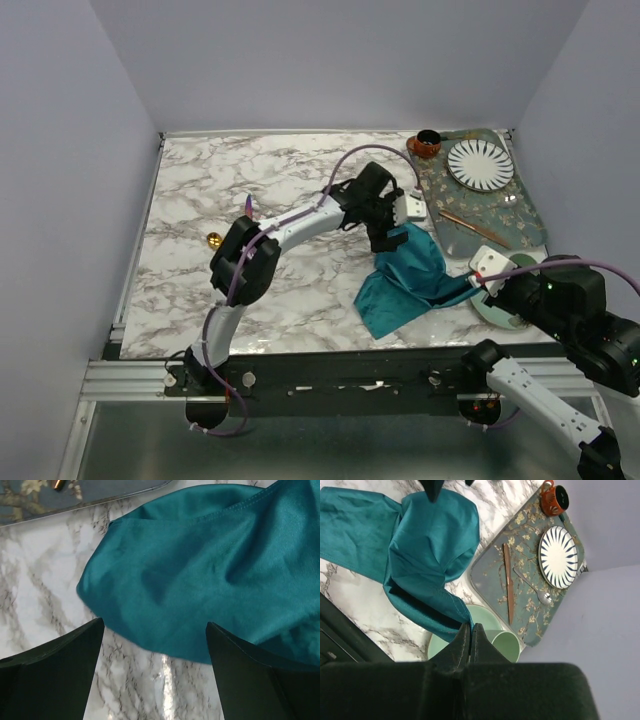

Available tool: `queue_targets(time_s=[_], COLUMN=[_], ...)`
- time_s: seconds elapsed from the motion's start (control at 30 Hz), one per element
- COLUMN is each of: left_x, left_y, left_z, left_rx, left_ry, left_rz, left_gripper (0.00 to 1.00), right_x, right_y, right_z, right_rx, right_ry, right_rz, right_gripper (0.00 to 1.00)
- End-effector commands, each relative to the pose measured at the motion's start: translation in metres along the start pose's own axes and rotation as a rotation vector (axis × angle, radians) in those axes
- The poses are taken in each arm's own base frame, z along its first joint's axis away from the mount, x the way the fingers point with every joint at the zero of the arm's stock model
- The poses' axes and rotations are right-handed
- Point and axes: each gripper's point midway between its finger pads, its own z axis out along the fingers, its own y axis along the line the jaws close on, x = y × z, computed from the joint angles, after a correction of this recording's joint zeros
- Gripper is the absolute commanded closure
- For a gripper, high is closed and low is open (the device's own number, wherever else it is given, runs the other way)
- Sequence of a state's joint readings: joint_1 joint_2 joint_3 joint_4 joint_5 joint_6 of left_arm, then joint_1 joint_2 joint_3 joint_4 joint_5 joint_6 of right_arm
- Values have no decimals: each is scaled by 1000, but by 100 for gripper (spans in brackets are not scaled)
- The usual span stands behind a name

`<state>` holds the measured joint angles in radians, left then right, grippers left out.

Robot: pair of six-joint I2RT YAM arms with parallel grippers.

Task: Fold the napkin into a case and place the utensils inside
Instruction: Pick up the crumpled napkin from the center of the board.

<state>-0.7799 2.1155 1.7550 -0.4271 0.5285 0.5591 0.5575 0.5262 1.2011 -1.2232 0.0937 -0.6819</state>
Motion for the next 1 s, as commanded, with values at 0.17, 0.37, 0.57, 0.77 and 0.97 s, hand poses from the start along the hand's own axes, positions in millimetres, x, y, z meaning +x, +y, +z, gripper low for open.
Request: queue_targets(time_s=[0.17, 0.37, 0.57, 0.77, 0.97], left_x=[63, 95, 111, 145, 145], left_y=[-15, -28, -34, -126, -169], left_z=[62, 19, -84, -149, -200], left_rx=[-65, -62, -148, 15, 48], left_ry=[343, 461, 392, 431, 296], left_rz=[64, -10, -226, -207, -173], left_gripper=[14, 77, 100, 100, 40], right_x=[6, 10, 7, -1, -1], right_y=[-1, 3, 22, 24, 27], right_z=[-1, 14, 54, 111, 127], right_rx=[-3, -14, -129, -180, -205], right_ry=[51, 69, 116, 147, 161], right_rz=[3, 13, 35, -7, -43], right_gripper=[99, 99, 99, 99, 99])
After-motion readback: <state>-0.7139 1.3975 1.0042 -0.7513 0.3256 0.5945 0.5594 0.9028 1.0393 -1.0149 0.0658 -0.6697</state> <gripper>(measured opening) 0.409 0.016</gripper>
